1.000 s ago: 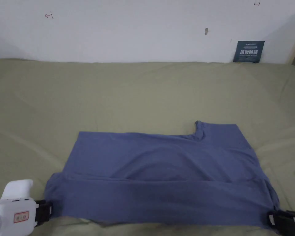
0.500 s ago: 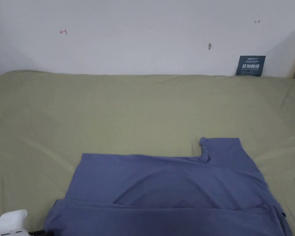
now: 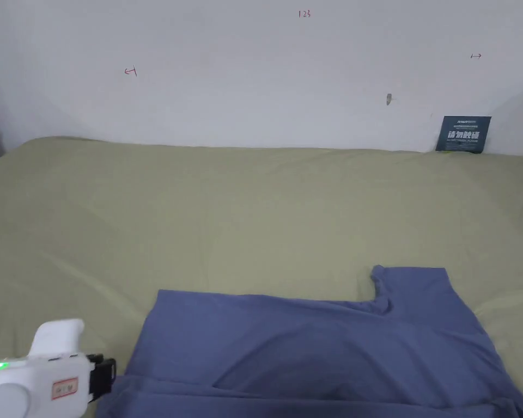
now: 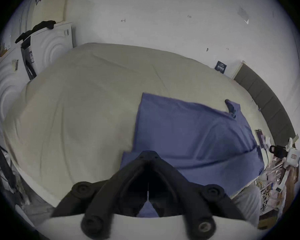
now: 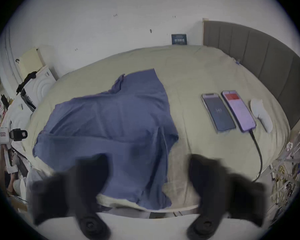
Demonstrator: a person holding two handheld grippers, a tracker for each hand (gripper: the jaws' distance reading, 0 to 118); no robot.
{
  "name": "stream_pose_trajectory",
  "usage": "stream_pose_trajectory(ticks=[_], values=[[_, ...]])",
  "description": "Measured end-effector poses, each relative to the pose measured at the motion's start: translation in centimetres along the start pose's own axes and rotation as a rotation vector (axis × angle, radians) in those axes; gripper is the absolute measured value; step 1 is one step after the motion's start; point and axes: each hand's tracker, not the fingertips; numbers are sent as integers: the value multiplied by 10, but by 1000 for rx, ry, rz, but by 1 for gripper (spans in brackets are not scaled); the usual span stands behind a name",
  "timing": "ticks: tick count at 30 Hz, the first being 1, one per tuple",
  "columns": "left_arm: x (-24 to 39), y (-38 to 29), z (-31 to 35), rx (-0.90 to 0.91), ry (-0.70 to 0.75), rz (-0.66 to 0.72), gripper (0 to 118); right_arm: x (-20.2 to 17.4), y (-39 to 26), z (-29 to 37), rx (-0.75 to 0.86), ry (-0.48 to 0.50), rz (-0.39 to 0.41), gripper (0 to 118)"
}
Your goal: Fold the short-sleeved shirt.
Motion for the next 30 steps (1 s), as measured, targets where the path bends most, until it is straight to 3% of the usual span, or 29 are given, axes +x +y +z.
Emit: stream_pose_trajectory(ticks=[2, 5, 12, 13, 14, 15, 16, 17, 22, 26, 28, 30], values=[[8, 16, -15, 1, -23, -6, 0, 1, 9, -8, -17, 48, -25, 2], [17, 45, -40, 4, -9, -33, 0, 0, 22, -22, -13, 44, -36, 2], [20, 96, -122, -66, 20, -57, 0, 3, 48, -63, -39, 29, -2, 2], [22, 102, -133, -75, 28, -59, 7, 4, 51, -69, -45, 27, 5, 2], [21, 105, -144, -83, 35, -54, 37, 2, 53, -73, -48, 22, 14, 2], [19, 108, -153, -94, 41, -50, 76, 3, 55, -78, -55, 22, 18, 2], [17, 111, -161, -110, 42, -44, 106, 3, 57, -83, -62, 21, 25, 2], [23, 114, -166, -119, 49, -46, 115, 4, 59, -88, -70, 17, 34, 2], [26, 119, -193, -136, 82, -72, 111, 5, 67, -104, -83, 14, 59, 2], [28, 119, -208, -167, 110, -92, 79, 8, 73, -116, -92, 6, 56, 2], [28, 116, -200, -150, 120, -100, 74, 11, 77, -122, -99, 3, 50, 2], [36, 117, -184, -136, 106, -108, 27, 21, 82, -133, -97, 0, 44, 2]])
